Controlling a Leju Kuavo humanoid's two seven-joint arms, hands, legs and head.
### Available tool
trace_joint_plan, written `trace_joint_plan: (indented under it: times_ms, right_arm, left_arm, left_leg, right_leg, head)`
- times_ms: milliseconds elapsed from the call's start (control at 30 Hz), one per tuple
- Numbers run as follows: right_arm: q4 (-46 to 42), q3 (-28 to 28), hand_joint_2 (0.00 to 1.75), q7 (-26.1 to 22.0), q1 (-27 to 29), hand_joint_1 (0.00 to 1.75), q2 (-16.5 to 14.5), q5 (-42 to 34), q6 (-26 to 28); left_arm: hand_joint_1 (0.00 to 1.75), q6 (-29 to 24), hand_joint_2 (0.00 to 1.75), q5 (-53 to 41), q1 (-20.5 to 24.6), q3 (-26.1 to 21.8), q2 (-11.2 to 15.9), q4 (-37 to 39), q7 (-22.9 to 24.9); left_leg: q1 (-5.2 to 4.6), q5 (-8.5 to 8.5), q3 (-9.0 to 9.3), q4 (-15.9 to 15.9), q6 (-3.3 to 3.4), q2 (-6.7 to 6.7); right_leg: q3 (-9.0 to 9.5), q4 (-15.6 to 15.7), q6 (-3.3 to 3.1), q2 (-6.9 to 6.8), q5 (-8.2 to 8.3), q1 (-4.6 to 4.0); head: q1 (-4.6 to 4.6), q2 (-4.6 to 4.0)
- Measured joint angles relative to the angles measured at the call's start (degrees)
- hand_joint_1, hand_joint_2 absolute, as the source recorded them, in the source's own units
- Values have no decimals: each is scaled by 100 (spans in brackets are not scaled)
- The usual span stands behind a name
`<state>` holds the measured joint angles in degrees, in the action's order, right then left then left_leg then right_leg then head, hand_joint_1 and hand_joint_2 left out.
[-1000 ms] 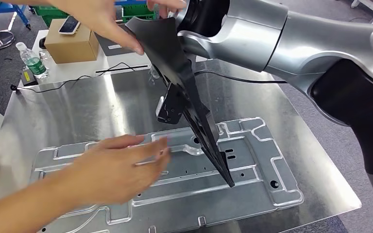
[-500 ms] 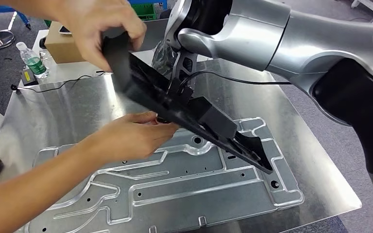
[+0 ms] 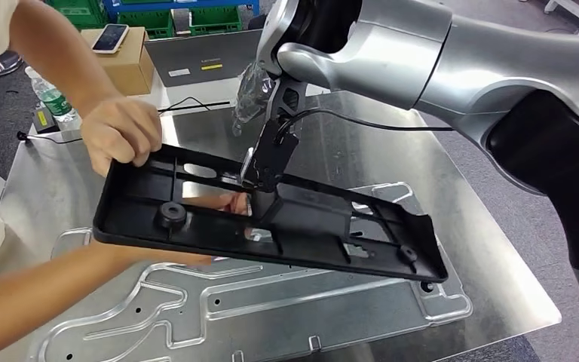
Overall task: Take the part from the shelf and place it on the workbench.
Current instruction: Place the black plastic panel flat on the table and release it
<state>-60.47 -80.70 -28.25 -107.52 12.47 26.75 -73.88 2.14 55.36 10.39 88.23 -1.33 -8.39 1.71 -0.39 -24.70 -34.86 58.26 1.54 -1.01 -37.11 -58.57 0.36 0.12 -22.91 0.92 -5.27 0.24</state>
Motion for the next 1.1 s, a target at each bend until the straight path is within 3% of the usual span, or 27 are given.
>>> trace_joint_plan:
  times_ms: [567, 900, 967, 1033, 1100]
  right_arm:
    - [42, -2, 0, 126, 126, 0, 137, 62, -67]
    - [730, -1, 0, 281, 228, 0, -33, 217, 294]
    - [927, -2, 0, 402, 237, 0, -129, 158, 446]
    - [1181, -2, 0, 671, 246, 0, -256, 21, 708]
    - [1582, 6, 0, 1138, 273, 0, -471, -209, 1117]
  left_arm:
    - [0, -28, 0, -84, -2, 0, 0, 0, 41]
    - [0, -102, 0, 27, -11, 0, -4, 0, 9]
    - [0, -123, 87, 71, -12, 0, -5, 0, 17]
    - [0, -165, 87, 135, -14, 0, -7, 0, 18]
    - [0, -235, 0, 221, -29, -8, -8, 0, 11]
  left_leg:
    - [1, 0, 0, -1, 0, 2]
    - [1, 0, -1, -1, 0, 0]
    - [1, 0, -2, -1, 0, 1]
    - [2, 0, -2, -2, 0, 2]
    - [3, 0, 0, -2, 0, 2]
  right_leg:
    - [-3, -1, 0, 0, 0, -2]
    - [-2, -2, 0, -1, 0, -1]
    - [-2, -2, 0, 0, 0, -2]
    - [-2, -2, 0, 0, 0, -2]
    - [-2, -3, 0, 0, 0, -4]
  head:
    - [0, 0]
    - [0, 0]
    - [0, 0]
    - [0, 1]
    - [0, 1]
